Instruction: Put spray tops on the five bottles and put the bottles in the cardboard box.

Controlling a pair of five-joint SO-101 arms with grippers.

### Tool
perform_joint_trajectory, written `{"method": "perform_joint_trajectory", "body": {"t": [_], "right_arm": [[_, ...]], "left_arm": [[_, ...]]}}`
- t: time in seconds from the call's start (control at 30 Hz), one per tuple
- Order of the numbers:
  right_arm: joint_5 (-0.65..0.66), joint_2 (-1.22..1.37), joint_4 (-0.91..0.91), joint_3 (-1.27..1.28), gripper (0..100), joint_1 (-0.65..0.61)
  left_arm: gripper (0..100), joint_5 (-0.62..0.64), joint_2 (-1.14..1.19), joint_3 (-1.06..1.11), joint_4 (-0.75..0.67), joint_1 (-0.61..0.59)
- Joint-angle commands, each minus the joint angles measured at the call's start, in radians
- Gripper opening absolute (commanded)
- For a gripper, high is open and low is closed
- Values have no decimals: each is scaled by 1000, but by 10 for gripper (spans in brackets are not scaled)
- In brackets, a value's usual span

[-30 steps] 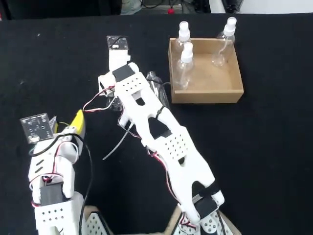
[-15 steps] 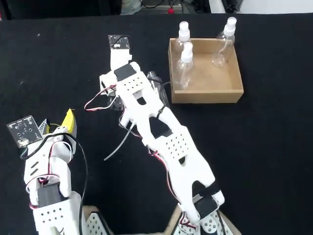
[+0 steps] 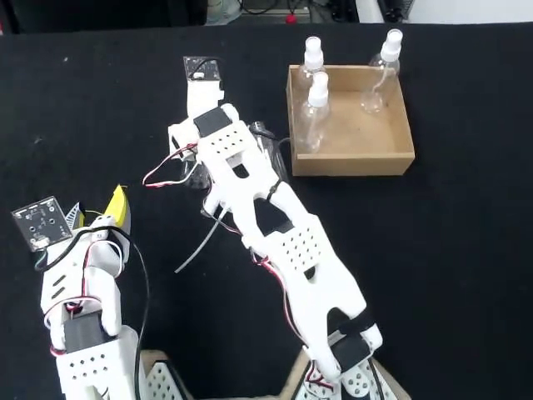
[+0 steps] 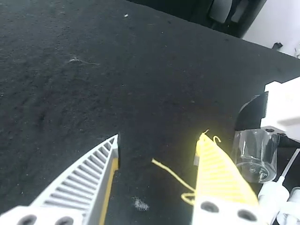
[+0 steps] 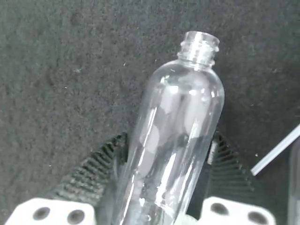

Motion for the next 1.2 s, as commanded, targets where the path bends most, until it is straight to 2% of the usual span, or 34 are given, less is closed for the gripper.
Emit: {"method": "perform_joint_trajectory", "body": {"t": [0.0, 0.17, 0.27, 0.47, 0.6, 0.83, 1.17], "right_arm": [[48, -25, 29, -62, 201, 21], [75, -24, 161, -163, 149, 20], [87, -24, 284, -288, 172, 18], [224, -16, 529, -625, 191, 8], [269, -28, 526, -616, 191, 0], [272, -136, 528, -369, 191, -104], [391, -662, 519, 384, 194, -40]], "left_arm": [[256, 6, -17, -1, -6, -2], [256, 6, -17, -1, -6, -2], [256, 6, -17, -1, -6, -2], [256, 6, -17, 1, -6, -2], [256, 6, -17, 1, -6, -5], [256, 6, -17, 2, -6, -4], [256, 5, -17, 2, -6, -2]]}}
